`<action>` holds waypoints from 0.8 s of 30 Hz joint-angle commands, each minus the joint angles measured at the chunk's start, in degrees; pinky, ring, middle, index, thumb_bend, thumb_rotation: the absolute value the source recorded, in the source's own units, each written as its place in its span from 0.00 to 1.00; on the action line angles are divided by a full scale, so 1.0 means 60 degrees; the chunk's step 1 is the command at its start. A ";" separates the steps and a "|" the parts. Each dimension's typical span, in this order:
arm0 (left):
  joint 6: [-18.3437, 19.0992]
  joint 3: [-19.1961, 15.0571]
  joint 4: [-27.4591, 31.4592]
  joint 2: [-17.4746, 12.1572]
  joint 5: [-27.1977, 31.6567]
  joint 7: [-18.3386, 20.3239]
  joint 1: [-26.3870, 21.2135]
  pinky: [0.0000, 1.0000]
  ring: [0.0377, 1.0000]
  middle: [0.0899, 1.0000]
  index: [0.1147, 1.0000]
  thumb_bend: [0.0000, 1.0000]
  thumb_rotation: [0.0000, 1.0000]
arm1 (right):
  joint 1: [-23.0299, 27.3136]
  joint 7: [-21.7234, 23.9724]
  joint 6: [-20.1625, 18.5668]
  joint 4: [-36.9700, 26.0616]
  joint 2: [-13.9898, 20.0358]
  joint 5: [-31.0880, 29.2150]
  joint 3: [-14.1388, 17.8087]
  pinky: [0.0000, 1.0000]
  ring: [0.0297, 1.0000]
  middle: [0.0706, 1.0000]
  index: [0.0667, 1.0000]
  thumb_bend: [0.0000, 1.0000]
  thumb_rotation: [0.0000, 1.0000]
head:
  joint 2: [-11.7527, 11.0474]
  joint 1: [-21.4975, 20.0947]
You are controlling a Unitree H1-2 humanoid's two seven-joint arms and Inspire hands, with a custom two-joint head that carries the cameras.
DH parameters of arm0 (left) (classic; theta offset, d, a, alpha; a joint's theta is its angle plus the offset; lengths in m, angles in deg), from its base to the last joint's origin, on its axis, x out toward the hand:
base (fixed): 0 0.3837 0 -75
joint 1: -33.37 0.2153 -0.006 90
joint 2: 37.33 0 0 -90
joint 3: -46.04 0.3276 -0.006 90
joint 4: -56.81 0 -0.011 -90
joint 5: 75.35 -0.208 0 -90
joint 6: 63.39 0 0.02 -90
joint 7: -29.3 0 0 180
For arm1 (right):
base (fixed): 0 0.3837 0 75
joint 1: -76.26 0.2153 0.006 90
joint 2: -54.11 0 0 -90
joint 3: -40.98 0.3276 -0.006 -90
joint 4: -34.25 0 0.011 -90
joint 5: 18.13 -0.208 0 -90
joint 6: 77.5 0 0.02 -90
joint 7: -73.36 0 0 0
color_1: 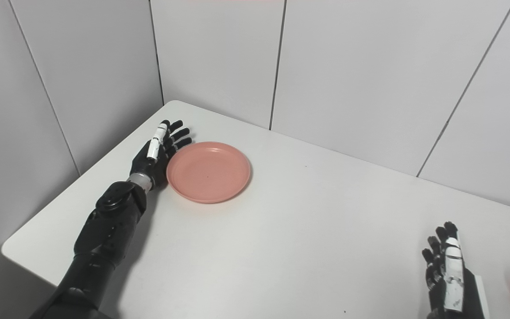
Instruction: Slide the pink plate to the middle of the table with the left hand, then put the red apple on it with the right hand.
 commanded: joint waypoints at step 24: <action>0.0169 0.0473 -0.0111 0.0633 -0.0140 0.0165 -0.0422 0.85 0.85 0.85 0.85 0.33 1.00 | 0.0171 0.0175 0.0434 -0.0055 -0.0023 0.0051 -0.0034 1.00 1.00 1.00 1.00 0.15 1.00 | 0.0202 -0.0460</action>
